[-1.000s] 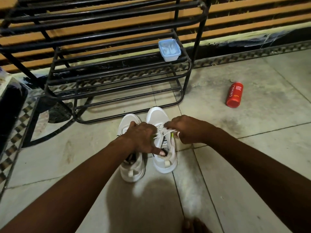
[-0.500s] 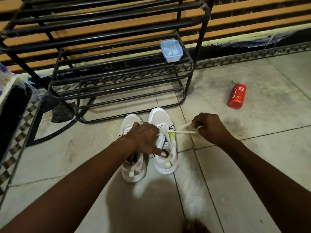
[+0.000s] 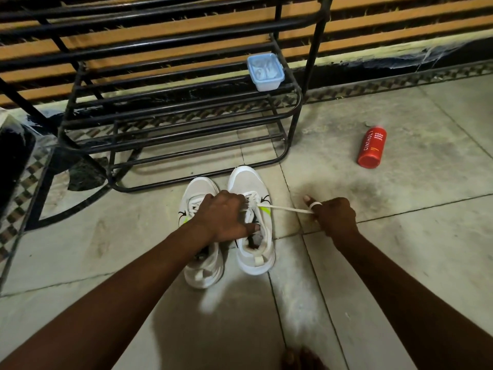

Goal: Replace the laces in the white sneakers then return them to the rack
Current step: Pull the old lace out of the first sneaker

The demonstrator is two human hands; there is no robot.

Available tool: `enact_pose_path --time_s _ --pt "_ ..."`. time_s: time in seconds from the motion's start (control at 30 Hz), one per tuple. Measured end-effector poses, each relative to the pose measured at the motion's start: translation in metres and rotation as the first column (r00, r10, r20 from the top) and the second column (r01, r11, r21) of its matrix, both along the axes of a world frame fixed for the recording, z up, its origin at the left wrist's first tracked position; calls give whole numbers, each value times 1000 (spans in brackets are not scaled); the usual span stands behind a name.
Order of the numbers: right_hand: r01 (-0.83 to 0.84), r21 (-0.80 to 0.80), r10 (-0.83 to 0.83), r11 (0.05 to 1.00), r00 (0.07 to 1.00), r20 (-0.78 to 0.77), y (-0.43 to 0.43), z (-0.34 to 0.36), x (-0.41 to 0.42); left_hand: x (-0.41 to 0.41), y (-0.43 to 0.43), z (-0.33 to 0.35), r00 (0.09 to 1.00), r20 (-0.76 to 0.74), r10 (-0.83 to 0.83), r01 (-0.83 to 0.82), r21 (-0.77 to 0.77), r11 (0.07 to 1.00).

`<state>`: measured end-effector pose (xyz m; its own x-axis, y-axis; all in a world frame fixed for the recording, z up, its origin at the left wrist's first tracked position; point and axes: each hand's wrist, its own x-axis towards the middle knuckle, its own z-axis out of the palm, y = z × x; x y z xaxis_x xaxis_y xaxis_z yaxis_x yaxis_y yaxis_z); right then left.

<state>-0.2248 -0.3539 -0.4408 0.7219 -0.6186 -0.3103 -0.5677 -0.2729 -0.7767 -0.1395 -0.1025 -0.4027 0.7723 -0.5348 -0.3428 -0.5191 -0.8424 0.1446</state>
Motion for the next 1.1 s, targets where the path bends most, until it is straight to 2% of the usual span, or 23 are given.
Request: enact_pose_path --time_s 0.03,0.1,0.2,0.23,0.3,0.33,0.4,0.47,0.57,0.67,0.73,0.8,0.87,0.9,1.0,1.1 --pt "49 172 -42 984 998 -45 -4 -3 -3 0 -1 0 1000 0 -2 2 0 1000" --pt "144 440 -108 887 988 -106 -7 -9 -9 1 0 1 1000 -5 2 -2 2 1000" --pt "261 621 -187 739 965 -182 -13 -11 -14 0 -1 1 1000 8 -5 5 9 1000" --pt "287 697 -205 657 958 -202 -14 -9 -16 -1 -2 1 1000 13 -6 6 12 1000" --pt "307 847 -286 434 938 -194 -16 -4 -18 -1 -4 2 1000 23 7 -7 11 1000" --pt "291 887 -335 358 927 -168 -16 -2 -20 -1 -5 3 999 30 22 -22 4 1000" --pt "230 921 -383 316 919 -98 -12 0 -23 -3 -7 6 997 36 75 -73 -63 995" --pt "189 910 -374 370 927 -41 -2 3 -23 -7 -9 7 990 29 140 -131 -207 969" --pt "186 808 -287 560 958 -21 17 4 -19 -13 -15 5 978 33 205 -181 -348 920" --pt "101 650 -128 753 992 -6 38 3 -13 -13 -22 6 971 5 240 -220 -381 898" --pt "-10 461 -10 887 999 39 51 1 -9 -11 -24 6 968 -22 252 -240 -393 888" --pt "-124 165 107 979 988 107 63 1 -7 -9 -25 5 965 -42 259 -254 -402 880" --pt "-234 -137 259 963 942 212 73 3 -8 -5 -26 4 965 -48 259 -257 -392 884" --pt "-284 -231 342 931 898 278 77 3 -8 -2 -26 3 966 -53 254 -254 -379 890" --pt "-365 -367 496 856 782 377 83 1 -7 8 -24 3 985 -56 166 -175 -319 931" --pt "-406 -453 572 793 752 327 84 -3 -5 15 -21 5 999 -19 47 -50 -297 954"
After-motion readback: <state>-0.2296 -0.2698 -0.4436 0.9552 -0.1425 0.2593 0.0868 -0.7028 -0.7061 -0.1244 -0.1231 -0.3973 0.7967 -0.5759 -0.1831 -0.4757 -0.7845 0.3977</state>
